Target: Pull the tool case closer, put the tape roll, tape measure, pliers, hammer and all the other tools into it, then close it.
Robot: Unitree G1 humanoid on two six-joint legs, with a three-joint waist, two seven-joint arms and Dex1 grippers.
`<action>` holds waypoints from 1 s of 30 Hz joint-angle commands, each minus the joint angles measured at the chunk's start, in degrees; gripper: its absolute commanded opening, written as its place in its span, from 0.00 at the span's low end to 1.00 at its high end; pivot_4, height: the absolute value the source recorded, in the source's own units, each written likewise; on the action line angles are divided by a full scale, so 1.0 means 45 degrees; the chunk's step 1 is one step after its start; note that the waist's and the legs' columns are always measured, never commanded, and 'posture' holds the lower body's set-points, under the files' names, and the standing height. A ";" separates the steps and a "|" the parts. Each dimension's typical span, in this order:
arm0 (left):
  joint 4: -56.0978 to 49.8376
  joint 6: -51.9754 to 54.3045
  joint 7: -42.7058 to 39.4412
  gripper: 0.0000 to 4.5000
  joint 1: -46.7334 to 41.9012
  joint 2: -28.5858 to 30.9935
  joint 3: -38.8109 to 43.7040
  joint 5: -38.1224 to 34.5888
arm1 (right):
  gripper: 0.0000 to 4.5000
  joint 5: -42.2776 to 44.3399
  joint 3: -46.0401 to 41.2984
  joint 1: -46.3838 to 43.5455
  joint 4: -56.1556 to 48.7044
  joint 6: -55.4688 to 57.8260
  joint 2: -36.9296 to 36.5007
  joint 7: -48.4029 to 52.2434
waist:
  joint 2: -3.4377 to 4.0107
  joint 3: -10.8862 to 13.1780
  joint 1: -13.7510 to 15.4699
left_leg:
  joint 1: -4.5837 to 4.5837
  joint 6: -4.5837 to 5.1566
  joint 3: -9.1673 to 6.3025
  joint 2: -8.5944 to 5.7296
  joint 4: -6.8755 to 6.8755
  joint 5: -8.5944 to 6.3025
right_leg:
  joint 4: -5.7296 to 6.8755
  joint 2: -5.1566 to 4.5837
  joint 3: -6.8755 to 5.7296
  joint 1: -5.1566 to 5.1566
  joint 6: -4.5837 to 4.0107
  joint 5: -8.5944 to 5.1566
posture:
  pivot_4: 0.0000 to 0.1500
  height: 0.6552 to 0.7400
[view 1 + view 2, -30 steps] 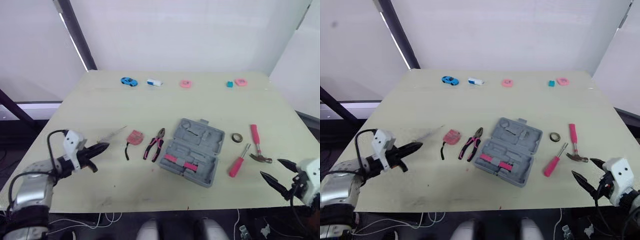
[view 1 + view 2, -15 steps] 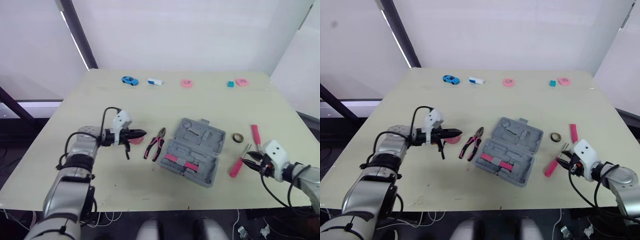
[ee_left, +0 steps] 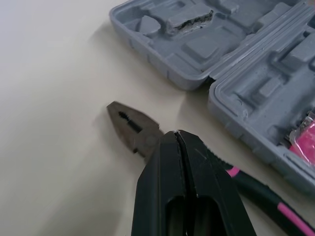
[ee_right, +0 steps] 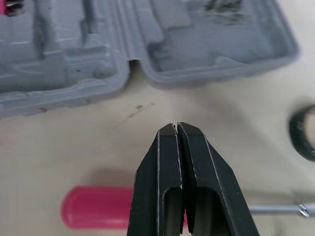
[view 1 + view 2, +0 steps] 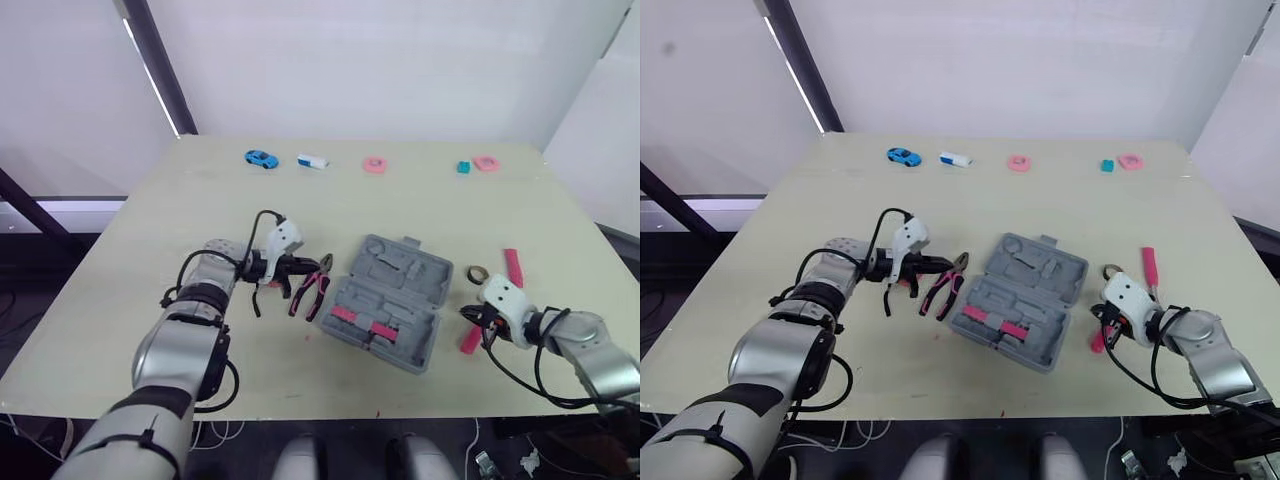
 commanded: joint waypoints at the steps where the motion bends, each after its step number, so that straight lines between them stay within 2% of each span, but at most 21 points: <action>1: 0.0171 -0.0171 0.0379 0.00 -0.0385 -0.0090 0.0040 0.0275 | 0.02 -0.0166 0.0017 -0.0265 -0.0178 0.0043 0.0081 -0.0023 | 0.0000 0.0000 -0.0002 | 0.0000 0.0000 0.0001 0.0000 0.0000 0.0000 | -0.0001 -0.0001 0.0000 0.0000 0.0000 0.0000 | 1.00 1.00; 13: 0.0664 0.0352 0.1842 0.00 -0.0816 -0.0909 -0.0227 0.1405 | 0.02 -0.0808 0.0939 -0.1039 -0.0060 0.0545 0.1161 -0.0246 | 0.0000 0.0000 -0.0008 | 0.0001 0.0000 -0.0003 -0.0003 0.0002 0.0000 | 0.0004 -0.0001 -0.0003 0.0000 0.0002 0.0001 | 1.00 1.00; 30: 0.0790 0.0787 0.2212 0.00 -0.0863 -0.1379 -0.0098 0.1712 | 0.02 -0.1283 0.1159 -0.1171 -0.0302 0.0844 0.1735 -0.0433 | 0.0000 -0.0001 -0.0035 | 0.0007 -0.0001 -0.0008 -0.0003 0.0005 0.0001 | 0.0018 0.0001 -0.0005 0.0000 0.0001 0.0003 | 1.00 1.00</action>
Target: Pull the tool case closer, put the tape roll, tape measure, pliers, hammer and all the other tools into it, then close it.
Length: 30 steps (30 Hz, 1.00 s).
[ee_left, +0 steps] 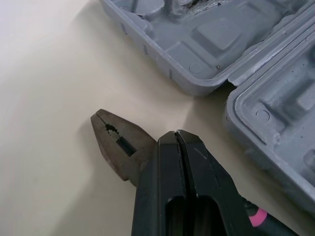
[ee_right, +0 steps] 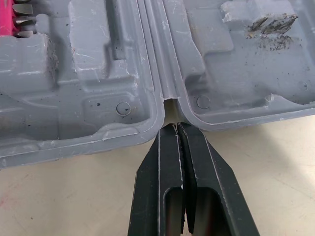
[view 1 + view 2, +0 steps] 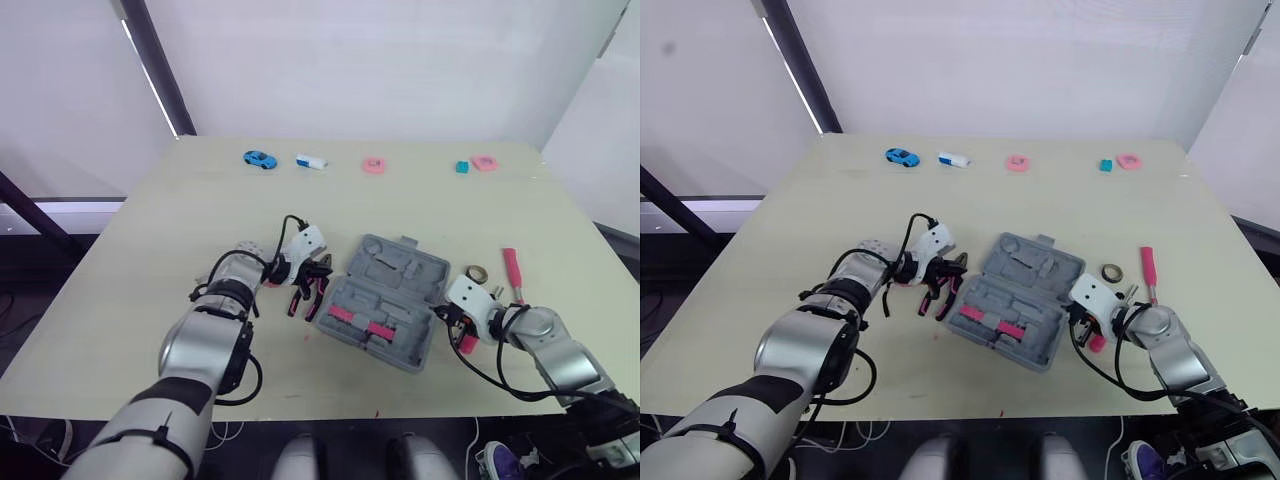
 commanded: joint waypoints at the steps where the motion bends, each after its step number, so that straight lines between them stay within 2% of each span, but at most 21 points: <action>1: 0.0013 0.0042 0.0220 0.00 -0.0338 -0.0215 0.0056 0.0101 | 0.02 -0.0007 0.0045 -0.0233 -0.0530 0.0070 0.0142 -0.0036 | 0.0000 0.0000 0.0004 | 0.0000 0.0000 0.0000 0.0000 0.0000 0.0000 | 0.0000 0.0000 0.0000 0.0000 0.0000 0.0000 | 1.00 1.00; 13: 0.0144 0.0244 0.0824 0.00 -0.0450 -0.0910 -0.0111 0.0639 | 0.02 -0.0197 0.0085 -0.0252 -0.0957 0.0405 0.0360 -0.0030 | 0.0001 0.0000 0.0005 | -0.0001 0.0000 -0.0001 -0.0001 0.0002 0.0000 | 0.0001 -0.0001 -0.0001 0.0000 0.0000 0.0001 | 1.00 1.00; 30: -0.0032 -0.0114 -0.1091 0.00 -0.0057 -0.0700 -0.0087 0.0498 | 0.02 -0.0128 0.0143 -0.0061 -0.0846 0.0212 0.0498 0.0105 | 0.0001 -0.0001 -0.0007 | -0.0002 -0.0001 -0.0001 -0.0002 0.0002 0.0000 | 0.0001 -0.0001 -0.0001 0.0000 0.0000 0.0001 | 1.00 1.00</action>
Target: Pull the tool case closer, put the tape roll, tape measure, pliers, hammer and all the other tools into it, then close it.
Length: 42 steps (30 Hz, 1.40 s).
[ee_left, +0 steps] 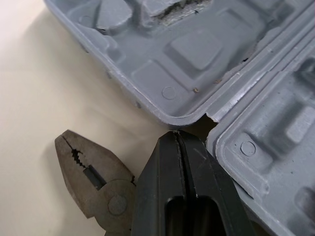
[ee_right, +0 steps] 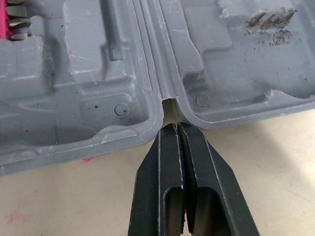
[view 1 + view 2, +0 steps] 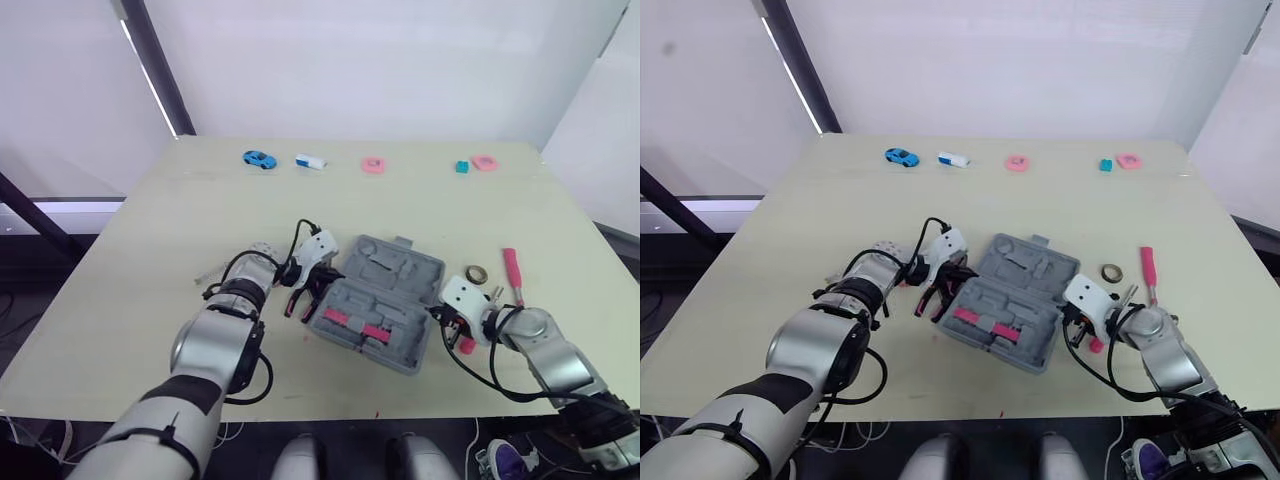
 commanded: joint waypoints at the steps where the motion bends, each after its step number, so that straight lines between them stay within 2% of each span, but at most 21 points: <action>1: -0.0224 -0.0547 -0.0648 0.00 0.0153 -0.0111 -0.0042 -0.0062 | 0.02 0.0239 0.0000 -0.0109 -0.0344 -0.0390 -0.0012 0.0265 | 0.0000 0.0000 -0.0001 | 0.0000 0.0000 0.0000 0.0000 0.0000 0.0000 | 0.0000 0.0000 0.0000 0.0000 0.0000 0.0000 | 1.00 1.00; 14: -0.0727 -0.0289 -0.2824 0.00 0.0832 -0.0026 -0.0298 -0.0166 | 0.02 0.1120 -0.0407 0.0471 -0.0921 -0.0340 -0.0209 0.1144 | 0.0004 -0.0003 0.0002 | 0.0002 0.0000 -0.0001 0.0000 0.0000 0.0000 | 0.0001 0.0000 0.0000 0.0001 0.0000 0.0000 | 1.00 1.00; 28: -0.2337 0.0671 -0.3620 0.00 0.2063 0.0200 -0.0563 -0.0430 | 0.02 0.1484 -0.0538 0.1070 -0.1323 -0.0409 -0.0441 0.1541 | 0.0008 -0.0009 0.0008 | 0.0007 0.0001 -0.0004 0.0000 0.0013 0.0000 | 0.0015 -0.0001 0.0000 0.0007 0.0000 0.0000 | 1.00 1.00; 35: -0.5093 0.2950 -0.3351 0.00 0.3374 0.0030 -0.0452 -0.1211 | 0.02 0.1554 -0.0581 0.1044 -0.1244 -0.0513 -0.0492 0.1632 | 0.0019 -0.0016 0.0015 | 0.0012 0.0001 -0.0008 0.0000 0.0030 0.0000 | 0.0029 -0.0001 0.0000 0.0014 0.0000 0.0000 | 1.00 1.00; 42: -0.9645 0.5934 -0.3004 0.00 0.5607 0.0377 -0.0806 -0.1789 | 0.02 0.1542 -0.0531 0.1109 -0.1119 -0.0673 -0.0487 0.1759 | 0.0024 -0.0019 0.0016 | 0.0021 0.0001 -0.0013 0.0000 0.0051 0.0000 | 0.0048 -0.0004 0.0000 0.0027 0.0000 0.0000 | 1.00 1.00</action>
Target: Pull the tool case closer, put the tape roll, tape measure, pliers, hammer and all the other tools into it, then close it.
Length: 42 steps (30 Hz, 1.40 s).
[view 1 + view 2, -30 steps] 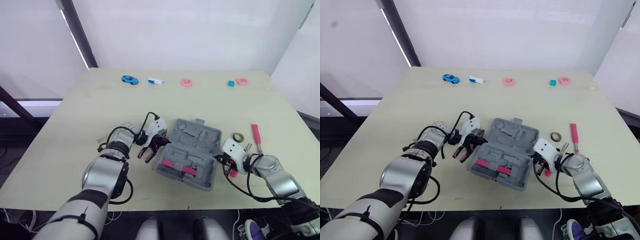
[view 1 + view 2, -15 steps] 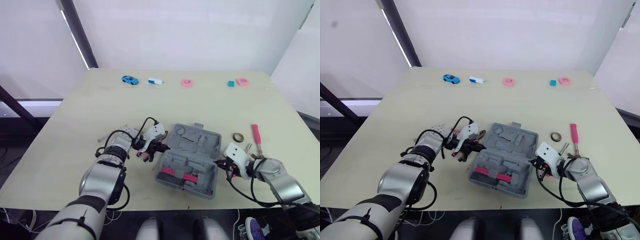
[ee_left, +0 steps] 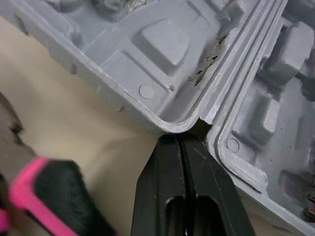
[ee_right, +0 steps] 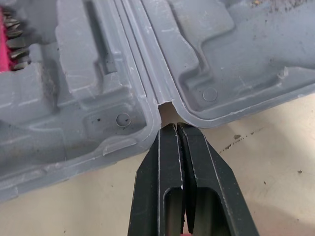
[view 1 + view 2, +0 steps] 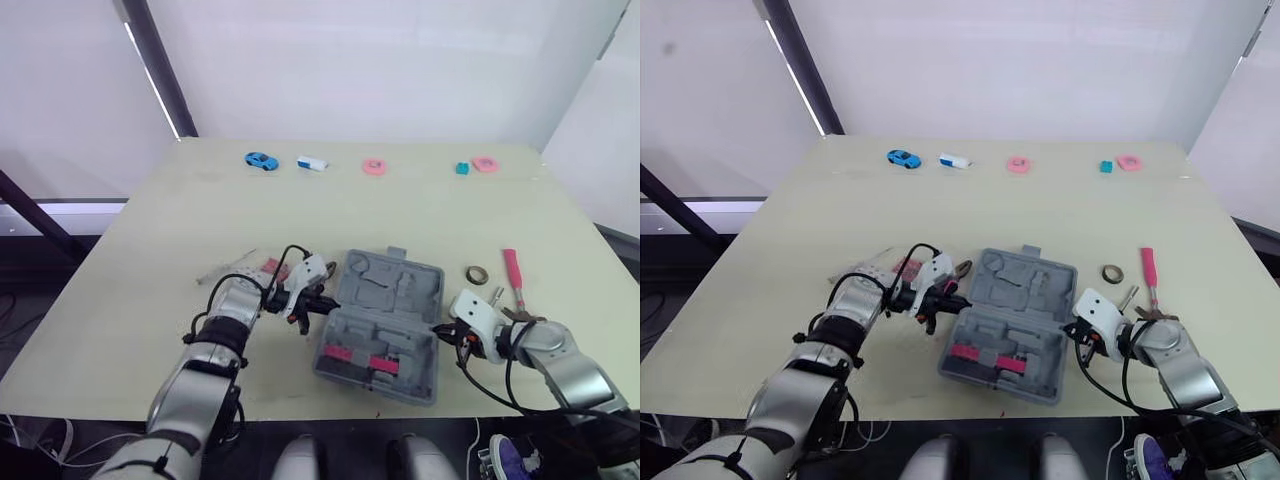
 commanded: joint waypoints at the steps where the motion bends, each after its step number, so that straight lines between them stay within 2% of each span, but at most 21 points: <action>1: -0.2066 0.1597 -0.0018 0.00 0.1041 -0.0184 -0.0761 -0.0347 | 0.02 0.0435 0.0046 -0.0154 -0.0441 -0.0504 0.0187 0.0240 | 0.0003 -0.0001 -0.0008 | 0.0002 0.0000 -0.0003 0.0000 0.0010 0.0000 | 0.0012 0.0001 -0.0002 0.0002 0.0000 0.0000 | 1.00 1.00; 7: -0.3733 0.2926 0.0462 0.00 0.1715 0.0053 -0.0791 -0.0710 | 0.02 0.0397 0.0098 -0.0239 -0.0261 -0.0650 0.0236 0.0271 | 0.0004 -0.0002 0.0001 | 0.0011 0.0001 -0.0004 0.0000 0.0051 -0.0001 | 0.0061 0.0001 0.0000 0.0007 0.0000 -0.0002 | 1.00 1.00; 16: -0.4963 0.4062 0.0977 0.00 0.2330 0.0909 -0.0817 -0.1229 | 0.02 0.0405 -0.0002 -0.0175 -0.0130 -0.0806 0.0288 0.0234 | 0.0004 -0.0002 -0.0021 | 0.0008 0.0001 -0.0005 0.0000 0.0084 -0.0001 | 0.0079 0.0001 0.0002 0.0007 0.0000 -0.0002 | 1.00 1.00; 42: -0.7811 0.5448 0.1644 0.00 0.4163 0.2866 -0.1627 -0.2394 | 0.02 0.0556 0.0363 0.0166 -0.0106 -0.0860 0.0472 0.0204 | 0.0005 -0.0001 -0.0051 | 0.0017 0.0001 0.0001 0.0010 0.0085 -0.0001 | 0.0085 0.0005 0.0011 0.0006 -0.0003 -0.0005 | 1.00 1.00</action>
